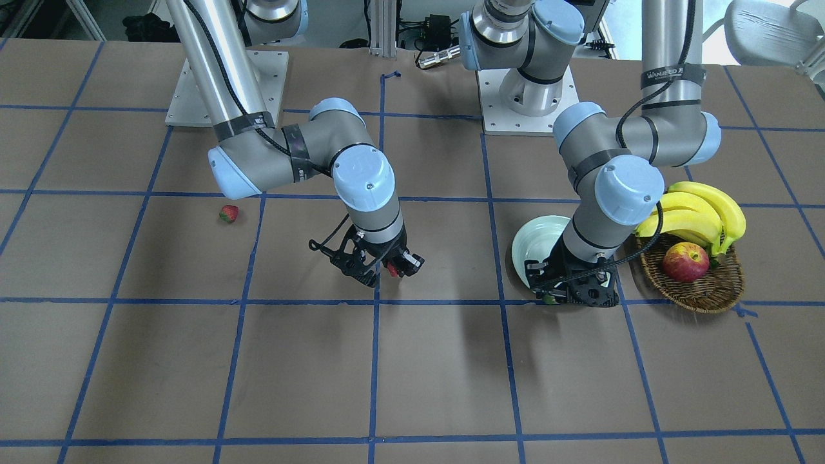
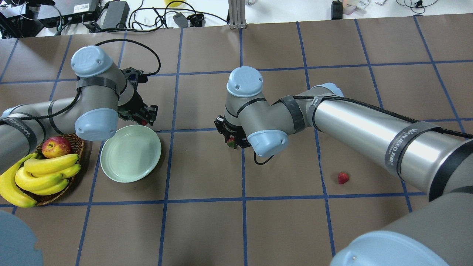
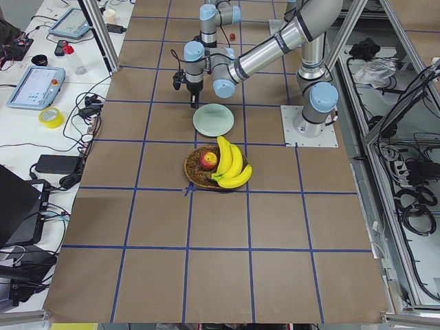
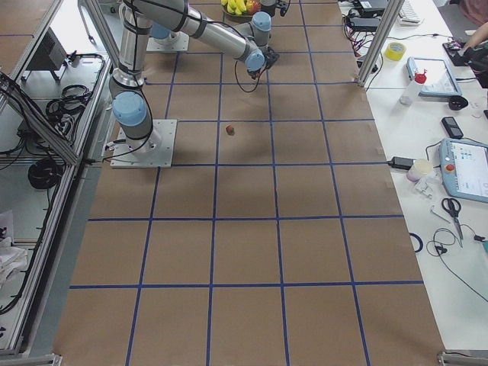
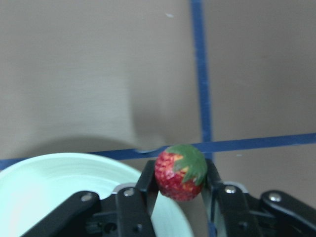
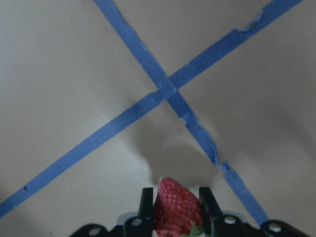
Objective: Collect all strawberries into plate
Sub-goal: 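Release the strawberry into the plate with left gripper while right sets another at center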
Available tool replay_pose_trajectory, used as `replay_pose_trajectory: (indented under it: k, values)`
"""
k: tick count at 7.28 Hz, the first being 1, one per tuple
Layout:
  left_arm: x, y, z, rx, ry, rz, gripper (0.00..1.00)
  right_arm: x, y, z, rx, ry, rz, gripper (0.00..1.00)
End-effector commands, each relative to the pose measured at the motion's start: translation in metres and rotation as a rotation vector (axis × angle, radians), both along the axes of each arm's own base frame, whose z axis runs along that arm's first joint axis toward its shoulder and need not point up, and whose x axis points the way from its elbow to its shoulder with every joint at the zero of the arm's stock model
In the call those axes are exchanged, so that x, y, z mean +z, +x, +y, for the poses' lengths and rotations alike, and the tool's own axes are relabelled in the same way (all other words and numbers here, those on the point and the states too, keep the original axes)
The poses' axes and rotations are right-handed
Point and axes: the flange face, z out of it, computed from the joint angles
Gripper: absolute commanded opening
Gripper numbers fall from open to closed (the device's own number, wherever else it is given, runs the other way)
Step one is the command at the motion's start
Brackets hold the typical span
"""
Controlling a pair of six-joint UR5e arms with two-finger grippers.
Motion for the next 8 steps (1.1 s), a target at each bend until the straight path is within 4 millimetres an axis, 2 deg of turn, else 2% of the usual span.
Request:
replay_pose_trajectory:
  k: [1, 2, 3, 4, 5, 6, 7, 8]
  values:
    - [-0.02, 0.023, 0.024, -0.006, 0.056, 0.007, 0.0, -0.009, 0.007, -0.003, 0.003, 0.012, -0.002, 1.0]
    - [-0.017, 0.022, 0.033, -0.009, 0.056, 0.006, 0.0, -0.004, 0.007, -0.004, 0.027, 0.0, -0.004, 1.0]
    - [-0.017, 0.022, 0.043, -0.006, 0.068, 0.007, 0.0, 0.007, -0.004, -0.01, 0.116, -0.03, 0.002, 1.0]
    - [-0.021, 0.029, 0.056, 0.013, 0.088, 0.012, 0.0, 0.023, -0.028, -0.017, 0.136, -0.05, 0.02, 1.0]
    - [-0.024, 0.036, 0.059, 0.029, 0.096, 0.018, 0.16, 0.038, -0.06, -0.024, 0.156, -0.003, 0.035, 1.0]
    - [-0.025, 0.035, 0.059, 0.034, 0.097, 0.027, 0.99, 0.061, -0.095, -0.026, 0.249, 0.009, 0.037, 1.0]
    - [-0.023, 0.035, 0.057, 0.039, 0.11, 0.03, 1.0, 0.069, -0.133, -0.026, 0.311, 0.042, 0.085, 1.0]
    - [-0.017, 0.025, 0.052, 0.016, 0.115, 0.033, 1.0, 0.074, -0.167, -0.022, 0.363, 0.039, 0.114, 1.0]
